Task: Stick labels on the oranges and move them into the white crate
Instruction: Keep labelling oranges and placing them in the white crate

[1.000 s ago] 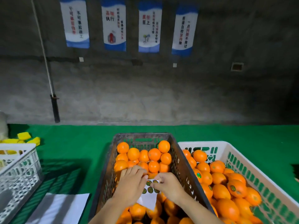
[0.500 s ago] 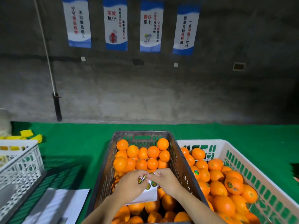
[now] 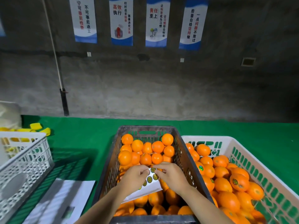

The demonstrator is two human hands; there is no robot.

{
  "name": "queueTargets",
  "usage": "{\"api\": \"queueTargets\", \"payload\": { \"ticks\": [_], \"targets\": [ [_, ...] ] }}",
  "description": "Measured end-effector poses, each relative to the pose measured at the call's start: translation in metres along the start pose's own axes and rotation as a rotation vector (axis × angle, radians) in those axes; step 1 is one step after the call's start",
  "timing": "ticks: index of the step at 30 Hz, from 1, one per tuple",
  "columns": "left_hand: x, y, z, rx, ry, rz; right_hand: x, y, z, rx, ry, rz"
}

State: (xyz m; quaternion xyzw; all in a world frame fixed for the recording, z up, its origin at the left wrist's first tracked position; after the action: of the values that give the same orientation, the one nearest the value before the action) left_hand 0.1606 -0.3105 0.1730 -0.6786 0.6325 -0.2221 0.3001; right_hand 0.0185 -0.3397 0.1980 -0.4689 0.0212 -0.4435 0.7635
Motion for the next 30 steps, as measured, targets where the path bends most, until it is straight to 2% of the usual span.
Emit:
{"api": "queueTargets", "payload": {
  "ticks": [6,9,13,18,21,22,24,28,30],
  "targets": [
    [0.0,0.0,0.003,-0.015,-0.027,0.007,0.001,-0.002,0.006,-0.052,-0.056,-0.019],
    [-0.001,-0.001,0.0,0.016,-0.003,0.006,0.001,0.001,0.004,-0.051,-0.019,0.012],
    [-0.004,-0.002,-0.001,0.081,0.018,-0.025,0.001,0.006,0.002,-0.034,-0.015,0.04],
    [-0.004,-0.008,-0.003,0.084,0.005,-0.058,0.003,0.004,0.002,0.049,-0.035,-0.007],
    [-0.004,-0.014,0.002,0.186,-0.025,-0.12,0.004,-0.003,-0.002,0.15,0.072,-0.101],
    [-0.004,-0.017,0.005,0.239,-0.034,-0.151,0.004,-0.004,-0.007,0.179,0.14,-0.076],
    [-0.003,-0.02,0.007,0.332,-0.045,-0.199,-0.001,0.008,-0.017,0.188,0.256,0.175],
    [0.0,-0.016,0.005,0.475,-0.064,-0.185,-0.046,0.048,-0.035,-0.06,0.374,0.899],
    [0.001,-0.013,0.005,0.504,-0.063,-0.175,-0.061,0.058,-0.04,-0.198,0.379,1.079]
  ]
}}
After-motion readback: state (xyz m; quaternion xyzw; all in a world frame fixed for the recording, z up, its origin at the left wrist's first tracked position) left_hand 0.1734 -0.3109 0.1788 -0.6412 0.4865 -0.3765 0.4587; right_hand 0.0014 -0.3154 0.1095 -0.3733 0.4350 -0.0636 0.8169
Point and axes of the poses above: each hand's wrist, its own x-axis towards the middle knuckle, its own y-axis out of the palm, z = x × y, the point moved 9 cm from there along x, towards the middle knuckle, and after that the axes turned 12 degrees about -y, right-handed, at the moved point
